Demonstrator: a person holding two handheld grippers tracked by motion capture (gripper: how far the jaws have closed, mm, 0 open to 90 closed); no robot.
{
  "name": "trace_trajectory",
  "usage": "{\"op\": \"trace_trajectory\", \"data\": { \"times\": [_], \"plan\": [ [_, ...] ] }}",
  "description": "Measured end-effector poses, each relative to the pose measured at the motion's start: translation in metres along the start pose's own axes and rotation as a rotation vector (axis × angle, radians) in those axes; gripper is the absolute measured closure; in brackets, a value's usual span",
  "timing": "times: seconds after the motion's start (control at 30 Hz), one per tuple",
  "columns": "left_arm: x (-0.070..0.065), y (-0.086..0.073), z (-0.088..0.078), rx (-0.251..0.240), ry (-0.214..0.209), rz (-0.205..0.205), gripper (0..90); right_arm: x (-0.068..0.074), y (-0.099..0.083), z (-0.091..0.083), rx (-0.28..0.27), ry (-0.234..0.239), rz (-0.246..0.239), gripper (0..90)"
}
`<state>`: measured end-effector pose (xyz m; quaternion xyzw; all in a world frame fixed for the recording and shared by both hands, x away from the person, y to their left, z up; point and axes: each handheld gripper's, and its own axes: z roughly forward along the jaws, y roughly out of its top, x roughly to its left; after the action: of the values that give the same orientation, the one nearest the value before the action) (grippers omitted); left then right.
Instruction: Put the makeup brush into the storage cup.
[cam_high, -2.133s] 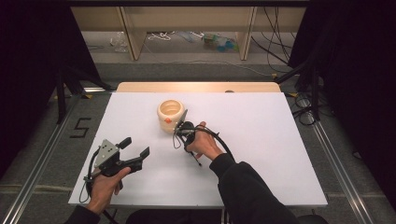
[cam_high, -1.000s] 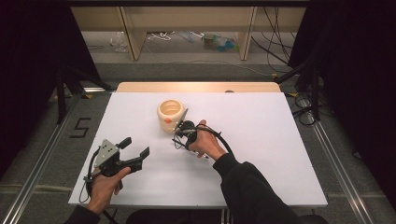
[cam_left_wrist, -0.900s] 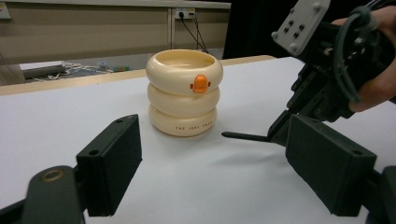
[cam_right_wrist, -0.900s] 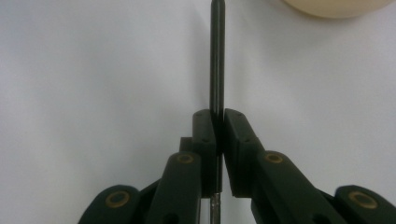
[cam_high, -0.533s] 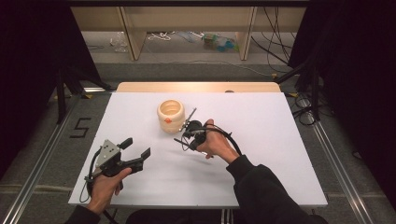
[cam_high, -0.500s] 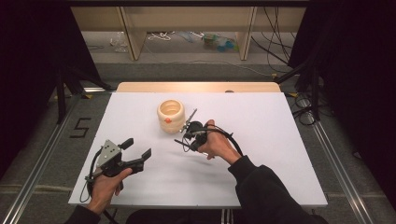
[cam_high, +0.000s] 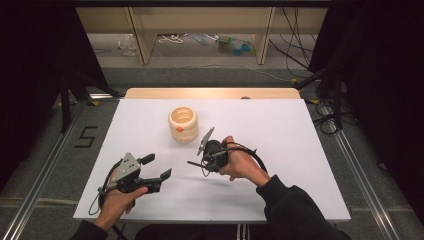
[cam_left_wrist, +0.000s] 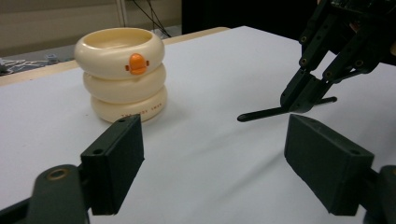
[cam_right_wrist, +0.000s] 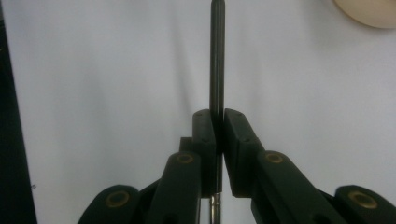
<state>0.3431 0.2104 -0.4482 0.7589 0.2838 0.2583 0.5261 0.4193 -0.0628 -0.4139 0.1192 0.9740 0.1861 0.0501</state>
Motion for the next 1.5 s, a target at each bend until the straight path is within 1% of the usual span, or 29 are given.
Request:
{"op": "trace_trajectory", "data": {
  "times": [0.03,0.07,0.2,0.33,0.43,0.47,0.5,0.53,0.57,0.6,0.63,0.67,0.77,0.8,0.83,0.87,0.9,0.93,0.97,1.0,1.03,1.07,1.1,1.13,1.17,1.2,1.23,1.3,1.5],
  "plan": [
    [-0.006,0.000,0.001,0.003,-0.008,-0.053,20.5,0.003,-0.001,0.000,0.007,0.000,-0.011,84.2],
    [0.001,0.004,0.002,0.015,-0.006,0.118,20.7,0.005,-0.002,-0.001,0.010,0.000,-0.019,84.1],
    [-0.012,0.003,0.007,0.071,-0.052,0.127,20.6,0.014,-0.006,-0.002,0.024,-0.005,-0.077,84.1],
    [-0.022,0.004,0.009,0.104,-0.070,0.127,19.9,0.022,-0.006,-0.002,0.034,0.005,-0.112,84.1],
    [-0.029,0.005,0.010,0.139,-0.068,0.133,17.5,0.028,-0.007,-0.003,0.039,0.014,-0.137,84.2],
    [-0.032,0.005,0.010,0.143,-0.045,0.138,17.3,0.034,-0.006,-0.003,0.051,0.021,-0.125,84.1],
    [-0.039,0.005,0.010,0.163,-0.062,0.127,16.9,0.034,-0.006,-0.001,0.033,0.021,-0.163,84.1],
    [-0.041,0.005,0.010,0.177,-0.035,0.137,16.3,0.035,-0.007,0.000,0.028,0.027,-0.182,84.1],
    [-0.041,0.005,0.010,0.177,-0.035,0.137,16.6,0.035,-0.007,0.000,0.028,0.027,-0.182,84.1],
    [-0.042,0.005,0.014,0.194,-0.198,0.158,16.6,0.037,-0.007,0.001,0.031,0.034,-0.184,84.1],
    [-0.043,0.005,0.017,0.191,-0.236,0.165,17.0,0.040,-0.007,0.001,0.034,0.039,-0.164,84.1],
    [-0.045,0.005,0.016,0.200,-0.229,0.171,18.1,0.043,-0.007,0.001,0.036,0.048,-0.174,84.1],
    [-0.049,0.004,0.017,0.230,-0.245,0.149,21.6,0.046,-0.008,0.002,0.038,0.052,-0.181,84.1],
    [-0.050,0.004,0.017,0.240,-0.250,0.127,22.4,0.047,-0.007,0.001,0.039,0.057,-0.188,84.1],
    [-0.049,0.004,0.018,0.251,-0.266,0.157,23.9,0.048,-0.007,0.002,0.037,0.053,-0.211,84.1],
    [-0.054,0.002,0.017,0.254,-0.250,0.091,25.3,0.049,-0.007,0.002,0.044,0.054,-0.214,84.1],
    [-0.053,0.003,0.018,0.265,-0.257,0.127,25.3,0.049,-0.007,0.002,0.044,0.054,-0.214,84.1],
    [-0.056,0.001,0.017,0.275,-0.270,0.081,27.8,0.053,-0.006,0.003,0.047,0.063,-0.215,84.1],
    [-0.055,0.002,0.018,0.275,-0.268,0.126,27.8,0.053,-0.006,0.003,0.047,0.063,-0.215,84.1],
    [-0.057,0.002,0.018,0.291,-0.267,0.110,28.4,0.054,-0.005,0.003,0.048,0.067,-0.225,84.1],
    [-0.057,0.003,0.019,0.289,-0.273,0.150,30.8,0.056,-0.005,0.004,0.052,0.066,-0.240,84.1],
    [-0.057,0.003,0.019,0.289,-0.273,0.150,32.6,0.057,-0.004,0.004,0.054,0.069,-0.242,84.1],
    [-0.068,-0.001,0.015,0.310,-0.245,-0.002,32.6,0.057,-0.004,0.004,0.054,0.069,-0.242,84.1],
    [-0.070,0.000,0.015,0.317,-0.250,-0.006,33.8,0.057,-0.004,0.004,0.050,0.066,-0.259,84.1],
    [-0.060,0.004,0.020,0.304,-0.284,0.168,35.9,0.059,-0.003,0.004,0.063,0.066,-0.265,84.1],
    [-0.065,0.003,0.019,0.333,-0.295,0.134,36.9,0.060,-0.003,0.005,0.058,0.070,-0.270,84.1],
    [-0.065,0.003,0.019,0.333,-0.295,0.134,38.0,0.060,-0.003,0.005,0.058,0.070,-0.270,84.1],
    [-0.066,0.004,0.019,0.350,-0.298,0.168,38.9,0.062,-0.002,0.005,0.066,0.072,-0.281,84.1],
    [-0.068,0.004,0.021,0.367,-0.317,0.194,45.3,0.064,0.000,0.007,0.067,0.078,-0.299,84.1]
  ]
}}
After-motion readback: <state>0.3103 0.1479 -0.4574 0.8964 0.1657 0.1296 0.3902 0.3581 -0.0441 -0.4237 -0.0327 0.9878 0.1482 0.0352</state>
